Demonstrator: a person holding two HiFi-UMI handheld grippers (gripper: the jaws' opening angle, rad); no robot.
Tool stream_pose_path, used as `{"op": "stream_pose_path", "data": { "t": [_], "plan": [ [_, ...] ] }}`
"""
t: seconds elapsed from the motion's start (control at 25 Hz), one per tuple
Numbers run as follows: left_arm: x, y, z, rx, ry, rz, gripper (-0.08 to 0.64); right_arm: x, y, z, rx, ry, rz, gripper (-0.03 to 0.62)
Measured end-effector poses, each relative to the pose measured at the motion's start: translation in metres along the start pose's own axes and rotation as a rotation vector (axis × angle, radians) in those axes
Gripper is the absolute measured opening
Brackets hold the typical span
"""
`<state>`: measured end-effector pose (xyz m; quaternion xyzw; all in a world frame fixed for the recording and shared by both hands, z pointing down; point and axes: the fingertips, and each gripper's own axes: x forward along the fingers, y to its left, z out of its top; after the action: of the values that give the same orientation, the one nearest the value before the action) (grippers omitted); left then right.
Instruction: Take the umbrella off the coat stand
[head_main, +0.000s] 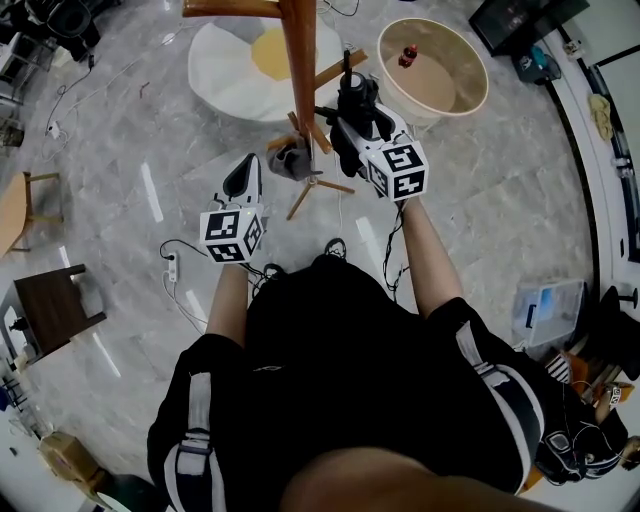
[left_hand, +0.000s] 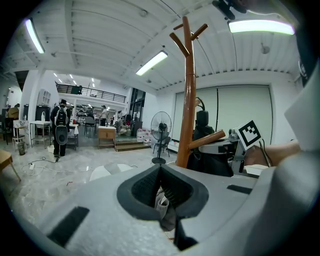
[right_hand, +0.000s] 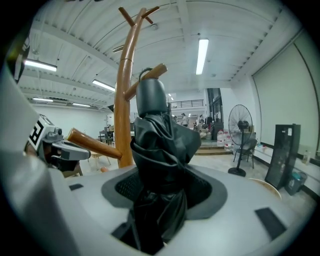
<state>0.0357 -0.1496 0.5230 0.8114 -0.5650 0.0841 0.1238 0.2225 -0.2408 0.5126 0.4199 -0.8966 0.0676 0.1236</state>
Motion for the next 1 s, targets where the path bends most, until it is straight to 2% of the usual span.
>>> {"op": "stream_pose_path", "data": {
  "t": [0.64, 1.0],
  "plan": [
    [0.006, -0.004, -0.001, 0.003, -0.001, -0.021, -0.003, -0.017, -0.017, 0.014, -0.009, -0.035, -0.054, 0.238],
    [0.005, -0.013, -0.002, 0.012, 0.006, -0.060, -0.003, -0.046, -0.029, 0.010, 0.010, -0.038, -0.127, 0.239]
  ]
}}
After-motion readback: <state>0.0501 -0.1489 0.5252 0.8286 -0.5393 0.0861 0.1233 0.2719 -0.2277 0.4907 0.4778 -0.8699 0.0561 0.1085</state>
